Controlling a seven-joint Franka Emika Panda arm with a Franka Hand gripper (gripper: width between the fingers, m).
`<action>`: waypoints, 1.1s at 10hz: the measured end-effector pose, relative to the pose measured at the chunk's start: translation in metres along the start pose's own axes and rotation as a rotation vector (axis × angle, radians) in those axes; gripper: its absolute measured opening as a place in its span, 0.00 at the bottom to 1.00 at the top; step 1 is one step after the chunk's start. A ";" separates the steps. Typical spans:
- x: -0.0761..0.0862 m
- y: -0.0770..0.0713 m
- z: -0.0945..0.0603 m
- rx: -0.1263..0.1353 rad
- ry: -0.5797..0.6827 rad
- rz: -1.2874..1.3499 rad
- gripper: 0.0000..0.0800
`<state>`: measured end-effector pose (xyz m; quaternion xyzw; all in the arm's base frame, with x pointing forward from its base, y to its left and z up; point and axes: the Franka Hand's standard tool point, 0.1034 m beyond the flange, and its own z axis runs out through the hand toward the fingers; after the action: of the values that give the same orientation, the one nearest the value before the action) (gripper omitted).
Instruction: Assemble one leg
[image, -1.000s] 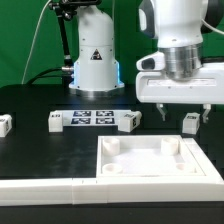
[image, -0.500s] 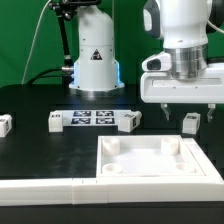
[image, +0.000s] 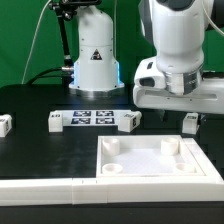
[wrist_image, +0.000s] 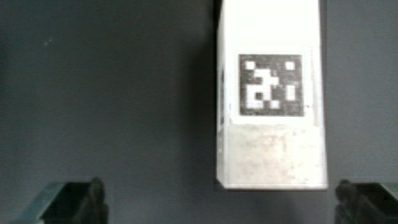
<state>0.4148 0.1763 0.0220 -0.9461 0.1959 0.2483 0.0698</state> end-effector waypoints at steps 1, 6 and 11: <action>-0.006 0.003 0.001 -0.017 -0.094 -0.008 0.81; -0.017 -0.007 0.013 -0.083 -0.452 0.009 0.81; -0.021 -0.018 0.008 -0.080 -0.442 -0.024 0.81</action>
Offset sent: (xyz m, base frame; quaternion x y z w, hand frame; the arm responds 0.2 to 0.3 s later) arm -0.0057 0.0197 0.0033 -0.0008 -0.2394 0.0238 0.9706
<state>0.4019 0.2014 0.0257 -0.8729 0.1544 0.4564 0.0764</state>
